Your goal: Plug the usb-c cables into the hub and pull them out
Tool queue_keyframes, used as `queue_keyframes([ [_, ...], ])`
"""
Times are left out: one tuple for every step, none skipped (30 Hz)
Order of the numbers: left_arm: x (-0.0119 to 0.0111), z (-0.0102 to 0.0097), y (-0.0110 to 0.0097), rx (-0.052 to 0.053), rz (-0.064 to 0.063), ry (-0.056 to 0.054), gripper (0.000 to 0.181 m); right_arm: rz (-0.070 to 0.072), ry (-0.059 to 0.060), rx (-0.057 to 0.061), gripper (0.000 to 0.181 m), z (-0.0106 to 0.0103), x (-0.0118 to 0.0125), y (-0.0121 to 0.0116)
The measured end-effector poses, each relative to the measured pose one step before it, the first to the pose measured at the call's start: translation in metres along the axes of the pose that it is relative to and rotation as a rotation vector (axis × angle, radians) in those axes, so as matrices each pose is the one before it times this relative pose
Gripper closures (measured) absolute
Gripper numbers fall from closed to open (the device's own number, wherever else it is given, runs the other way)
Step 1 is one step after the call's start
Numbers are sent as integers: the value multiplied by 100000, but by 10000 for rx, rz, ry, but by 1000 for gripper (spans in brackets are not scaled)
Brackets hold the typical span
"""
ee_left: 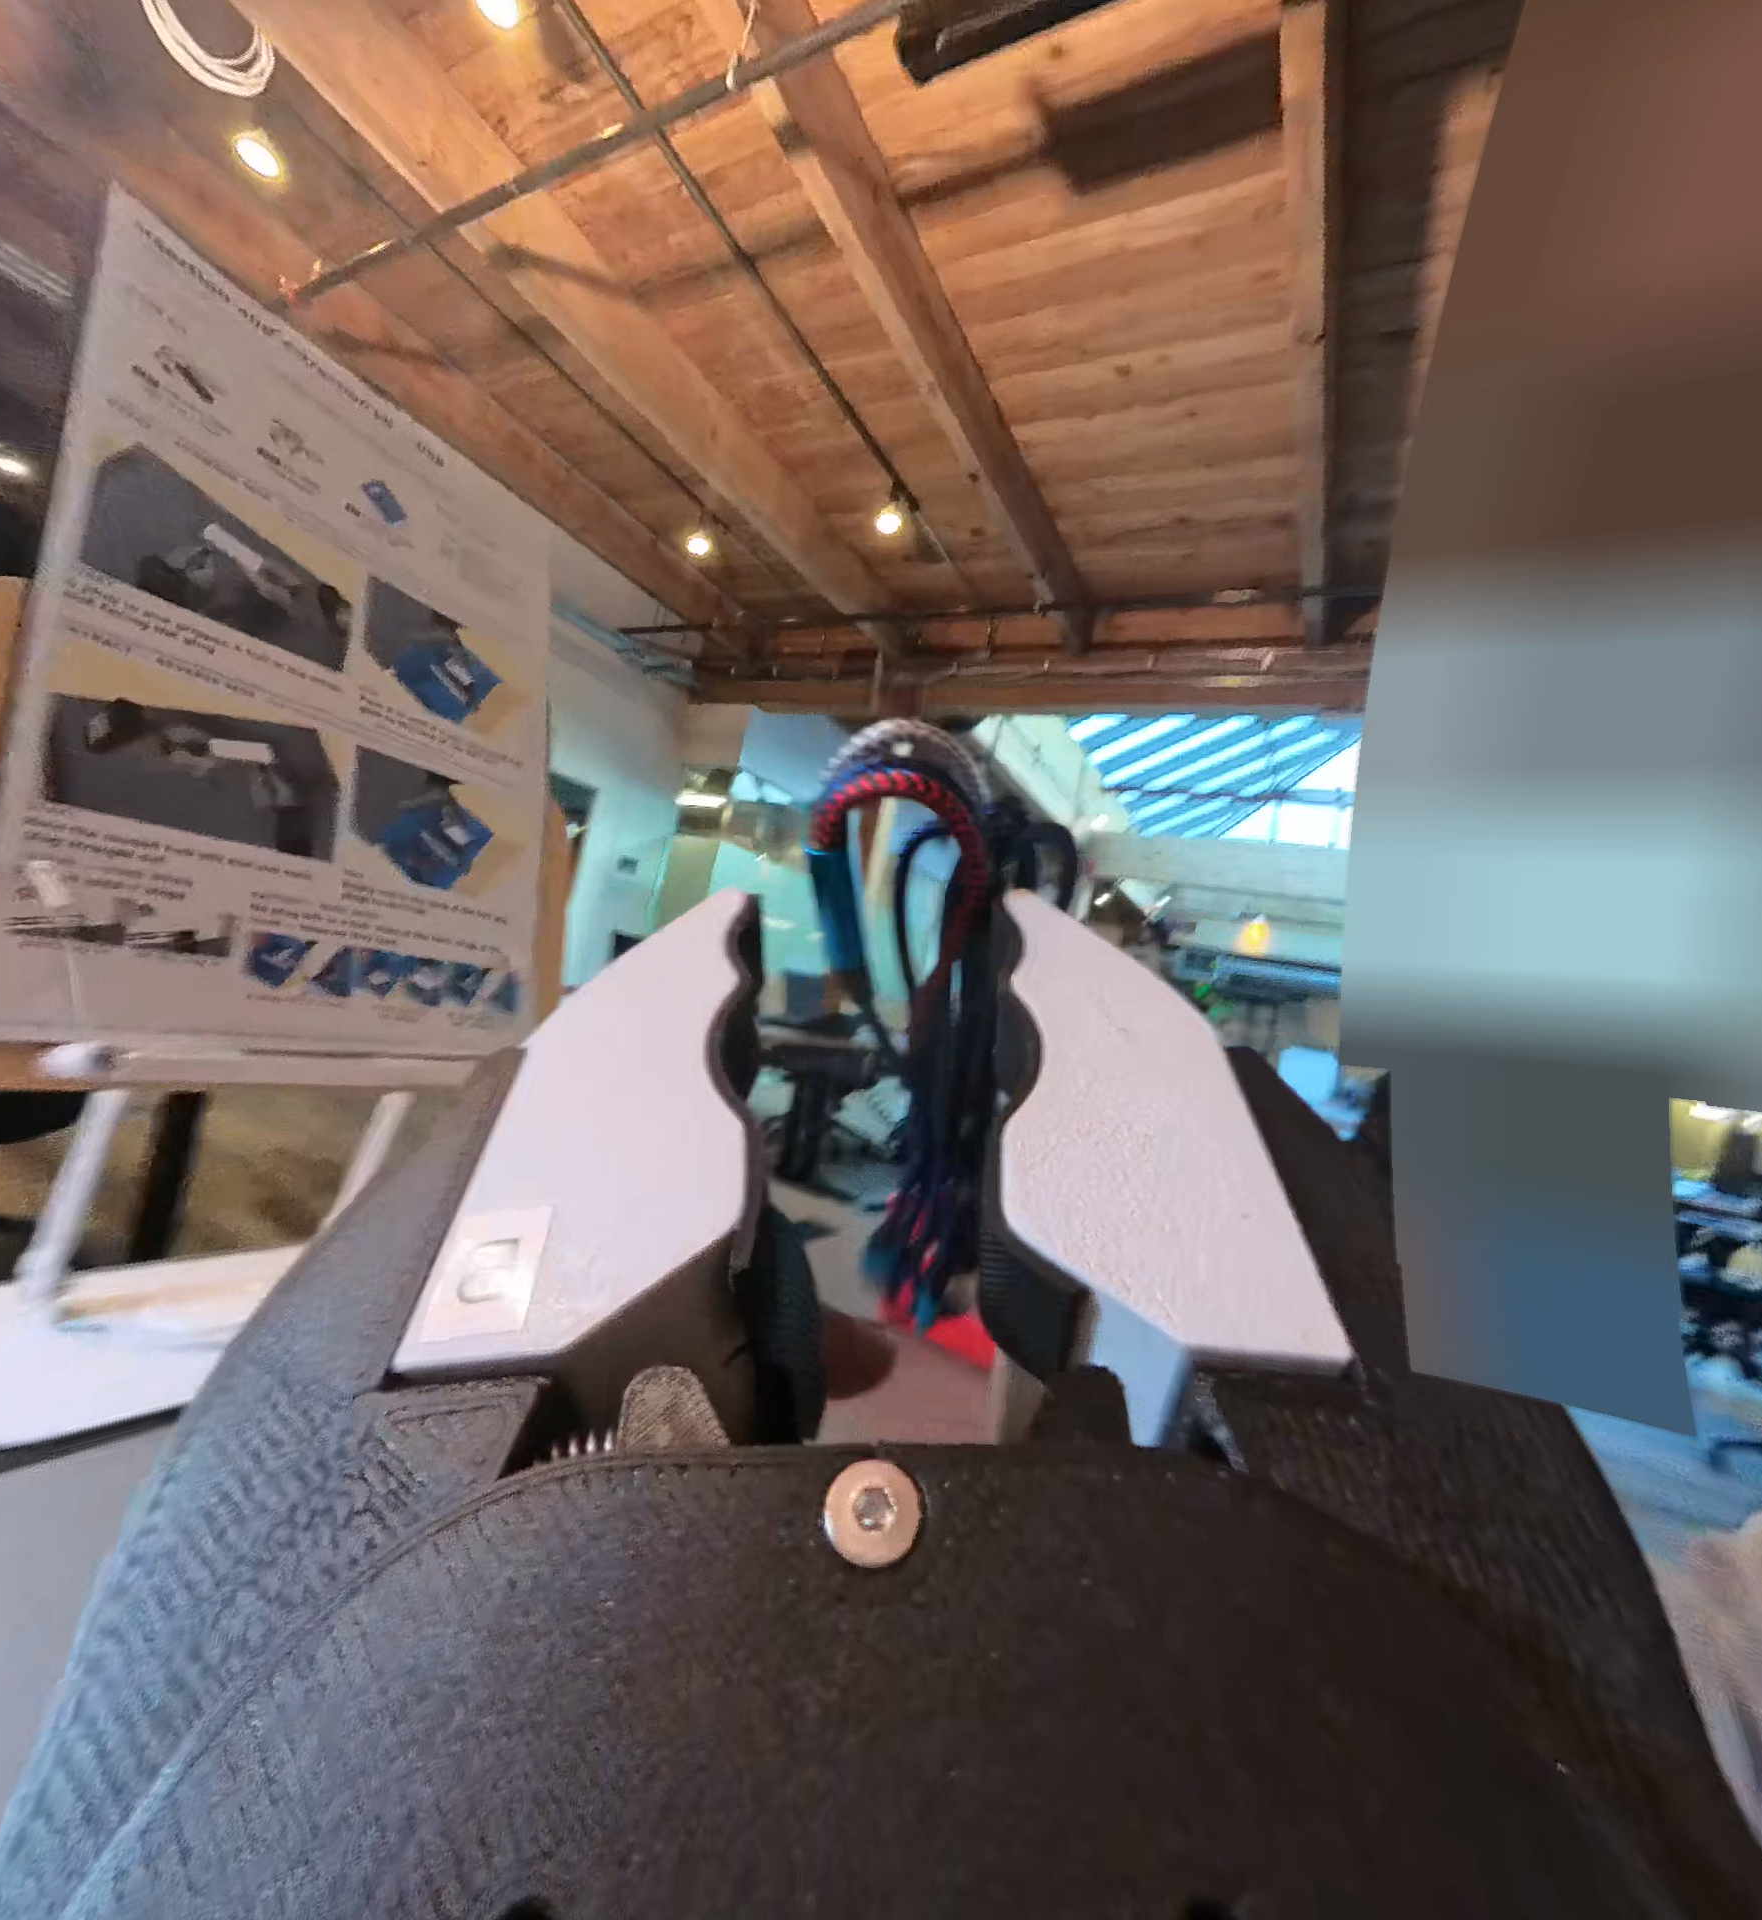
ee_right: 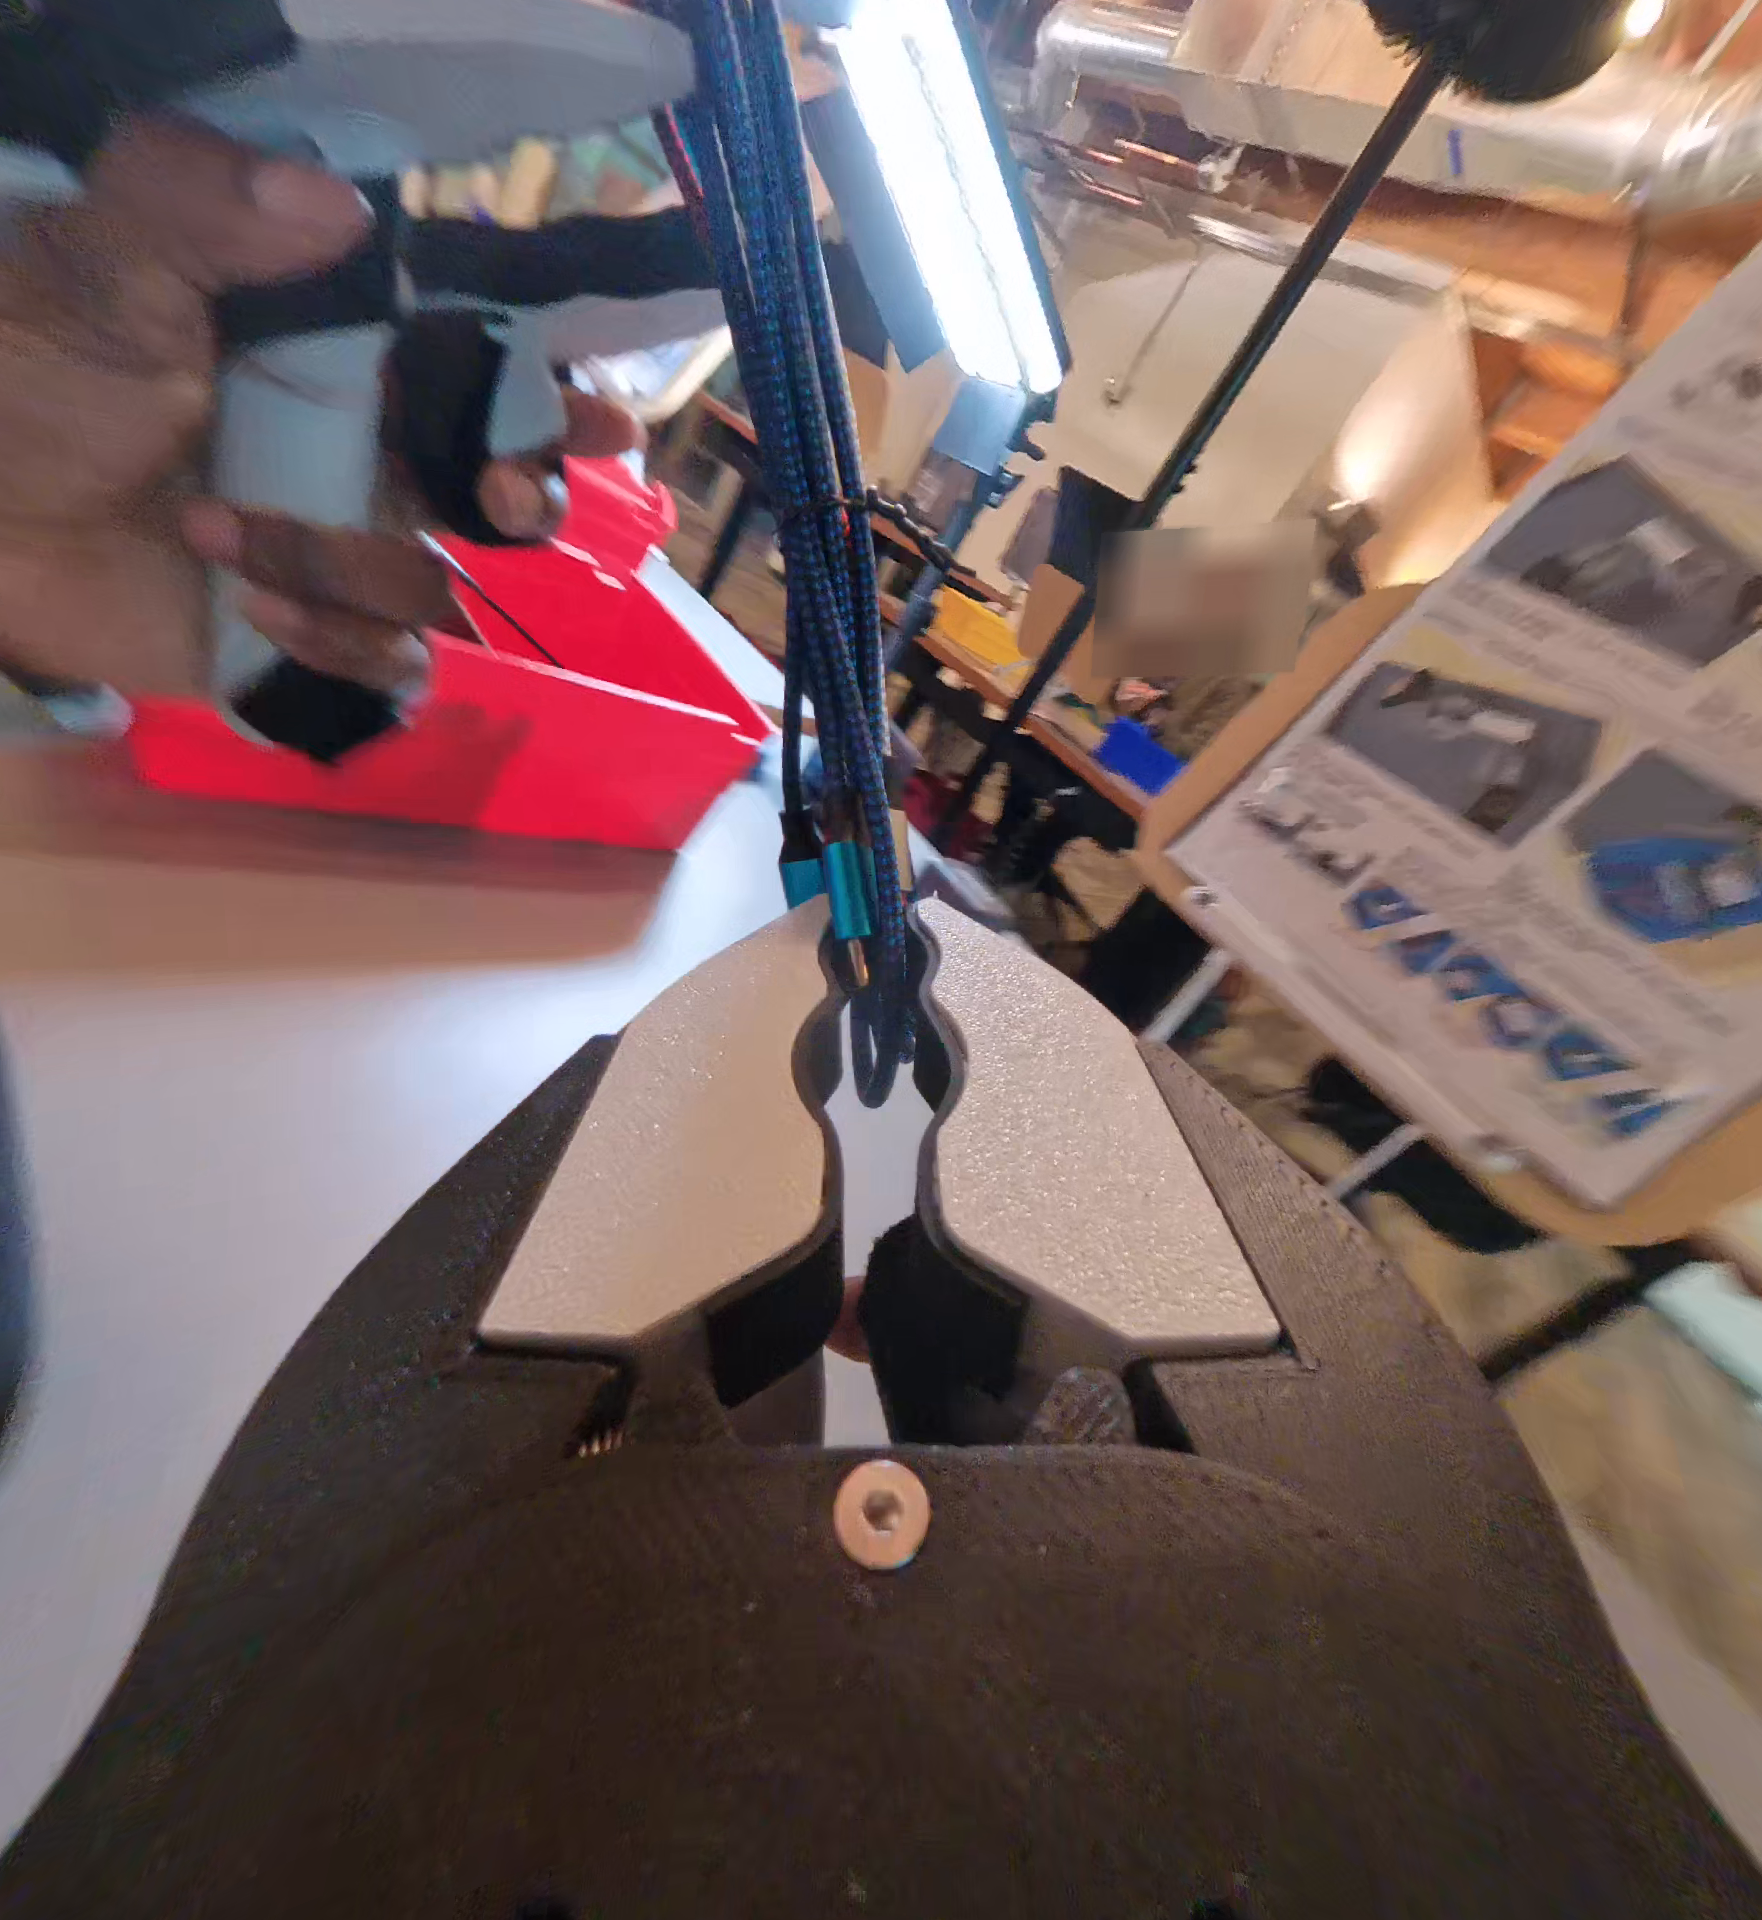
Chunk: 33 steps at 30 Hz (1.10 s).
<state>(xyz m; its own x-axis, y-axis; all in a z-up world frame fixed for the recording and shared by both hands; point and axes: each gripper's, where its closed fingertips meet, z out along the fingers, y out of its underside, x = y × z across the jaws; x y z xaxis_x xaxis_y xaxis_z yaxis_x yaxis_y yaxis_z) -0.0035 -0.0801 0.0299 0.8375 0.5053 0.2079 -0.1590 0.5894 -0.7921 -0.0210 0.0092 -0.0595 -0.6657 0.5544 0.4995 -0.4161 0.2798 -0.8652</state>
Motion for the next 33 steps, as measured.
queue_keyframes([
  [-755, -1008, 24, -321, 589, -388, 127, -903, 354, -213, 173, -374, 519, 196],
  [-1032, -1177, -152, -313, 848, -629, 119, -962, 301, -275, 173, -331, 444, 332],
  [-1189, -1238, -341, -250, 1065, -773, 112, -909, 198, -370, 173, -238, 298, 548],
  [-1081, -1089, -306, -317, 1224, -731, 108, -804, 56, -406, 173, -107, 63, 688],
  [-546, -744, -93, -483, 1283, -412, 106, -706, -50, -381, 173, 5, -157, 694],
  [226, -315, 160, -629, 1144, 38, 107, -644, -51, -301, 173, 65, -251, 599],
  [1012, 93, 372, -746, 863, 474, 108, -556, -109, -214, 173, 120, -409, 455],
  [1635, 438, 482, -790, 578, 798, 112, -444, -151, -138, 173, 144, -528, 268],
  [2026, 754, 553, -786, 508, 961, 117, -402, -125, -73, 173, 116, -529, 92],
  [2019, 1014, 599, -774, 613, 879, 123, -384, -77, -38, 173, 91, -464, -35],
  [1617, 1215, 666, -788, 743, 589, 128, -369, -28, -40, 173, 73, -381, -98],
  [1339, 1264, 708, -837, 857, 428, 132, -342, 3, -44, 173, 31, -308, -120],
  [956, 1216, 588, -781, 812, 241, 136, -285, -44, -57, 173, 25, -311, -99],
  [619, 1034, 417, -655, 748, 92, 139, -230, -59, -56, 173, 7, -288, -52],
  [441, 839, 268, -470, 701, 37, 143, -186, -56, -43, 173, -39, -234, -33],
  [488, 668, 120, -268, 542, 129, 145, -140, -62, -20, 172, -64, -192, -8],
  [508, 588, 131, -208, 249, 203, 147, -68, -48, 8, 172, -97, -146, -24],
  [795, 526, 211, -258, 161, 411, 150, -4, -39, 44, 172, -111, -106, -84],
  [600, 444, 159, -199, 175, 242, 150, 16, -20, 74, 172, -115, -70, -134],
  [157, 352, 75, -83, 196, -105, 152, 27, -16, 87, 172, -96, -56, -172],
  [-36, 228, 106, -80, 240, -232, 159, 89, -4, 86, 172, -65, -24, -153],
  [142, 116, 158, -110, 188, -72, 162, 190, -38, 89, 172, -23, -60, -111],
  [-106, 57, 156, -90, 87, -204, 163, 342, -6, 156, 171, -13, 13, -136],
  [-315, -50, 33, 63, 137, -405, 165, 551, -35, 242, 170, -44, 56, -181],
  [-396, -117, -7, 108, 201, -483, 166, 784, -226, 360, 168, -138, -45, -274],
  [-276, -141, 37, 77, 242, -400, 166, 1016, -352, 504, 164, -293, -26, -431],
  [-235, -154, 151, -15, 302, -362, 167, 1190, -464, 597, 157, -410, 5, -510],
  [-190, -114, 269, -68, 242, -317, 167, 1283, -573, 553, 152, -437, 12, -448],
  [-135, -102, 257, -31, 171, -257, 167, 1323, -610, 446, 149, -420, 75, -338],
  [-90, -93, 147, 62, 109, -217, 167, 1267, -572, 388, 145, -374, 117, -340],
  [35, -79, 67, 81, 51, -96, 167, 1117, -472, 386, 145, -322, 101, -405],
  [69, -9, 122, 20, -32, -46, 167, 828, -346, 351, 145, -242, 52, -422],
  [201, 66, 208, -80, -119, 95, 167, 396, -152, 269, 145, -160, 34, -327],
])
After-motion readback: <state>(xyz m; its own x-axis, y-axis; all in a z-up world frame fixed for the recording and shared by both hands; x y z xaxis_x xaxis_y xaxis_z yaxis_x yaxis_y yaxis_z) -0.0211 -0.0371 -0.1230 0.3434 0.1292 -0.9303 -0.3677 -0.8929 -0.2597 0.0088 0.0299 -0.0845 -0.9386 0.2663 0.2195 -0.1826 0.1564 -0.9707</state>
